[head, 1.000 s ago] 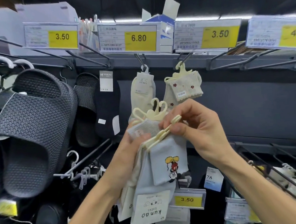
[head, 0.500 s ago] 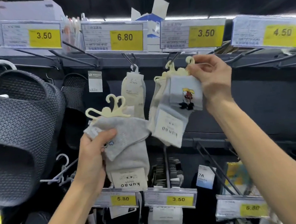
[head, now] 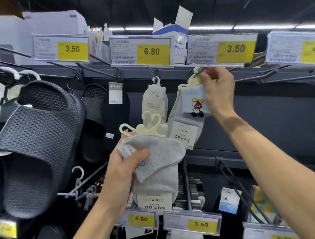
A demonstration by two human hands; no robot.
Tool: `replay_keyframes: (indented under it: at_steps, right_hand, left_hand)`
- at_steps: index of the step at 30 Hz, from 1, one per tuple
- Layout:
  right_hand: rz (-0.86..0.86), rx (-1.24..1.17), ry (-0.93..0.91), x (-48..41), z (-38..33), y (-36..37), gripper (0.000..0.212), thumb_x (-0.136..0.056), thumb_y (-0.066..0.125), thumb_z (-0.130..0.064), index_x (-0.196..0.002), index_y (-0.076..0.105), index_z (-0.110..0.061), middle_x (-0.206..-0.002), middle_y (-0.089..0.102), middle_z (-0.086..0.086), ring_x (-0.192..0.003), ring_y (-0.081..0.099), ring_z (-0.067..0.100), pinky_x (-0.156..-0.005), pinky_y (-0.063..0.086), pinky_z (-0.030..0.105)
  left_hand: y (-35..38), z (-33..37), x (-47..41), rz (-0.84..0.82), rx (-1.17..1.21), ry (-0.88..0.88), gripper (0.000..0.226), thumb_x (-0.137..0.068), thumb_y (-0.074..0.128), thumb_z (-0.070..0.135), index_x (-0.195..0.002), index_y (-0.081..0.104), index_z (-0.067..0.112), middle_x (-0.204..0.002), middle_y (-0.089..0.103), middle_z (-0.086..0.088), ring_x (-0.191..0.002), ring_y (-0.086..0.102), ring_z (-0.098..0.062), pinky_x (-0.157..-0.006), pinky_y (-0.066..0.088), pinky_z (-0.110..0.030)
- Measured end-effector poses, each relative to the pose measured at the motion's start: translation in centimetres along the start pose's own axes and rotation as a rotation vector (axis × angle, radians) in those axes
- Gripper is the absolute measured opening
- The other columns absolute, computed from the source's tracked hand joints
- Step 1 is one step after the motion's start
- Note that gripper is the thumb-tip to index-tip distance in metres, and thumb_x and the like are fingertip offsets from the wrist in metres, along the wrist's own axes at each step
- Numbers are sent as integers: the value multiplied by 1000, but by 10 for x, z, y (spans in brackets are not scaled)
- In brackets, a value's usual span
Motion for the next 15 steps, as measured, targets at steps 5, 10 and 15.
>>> replay_keyframes:
  at_steps: [5, 10, 15]
  right_hand:
    - [-100, 78, -55, 8, 0, 1, 12, -95, 59, -11, -89, 63, -21, -89, 66, -8, -74, 55, -14, -70, 42, 5]
    - [-183, 242, -55, 40, -19, -16, 31, -97, 56, -19, -127, 58, -20, -126, 58, -4, -112, 53, 3, -101, 42, 23]
    - [-400, -87, -79, 120, -66, -37, 18, -92, 63, -36, -107, 71, -30, -103, 72, -13, -96, 69, 3, -80, 51, 13]
  left_hand:
    - [6, -4, -2, -33, 12, -17, 32, -73, 72, 29, -102, 69, 17, -102, 71, -7, -93, 68, -16, -75, 57, -24]
    - [8, -4, -1, -73, 33, 15, 23, -75, 73, 26, -97, 70, 29, -100, 71, 0, -93, 68, -12, -77, 56, -22]
    - [13, -1, 1, -131, -5, 93, 22, -80, 72, 23, -101, 65, 25, -100, 66, 0, -94, 66, -9, -78, 54, -19]
Point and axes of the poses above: each hand's wrist, its own x-axis away from the middle knuckle, its own y-axis out of the palm, z = x × y, the point moved 4 cm from there along -x, towards the middle knuckle
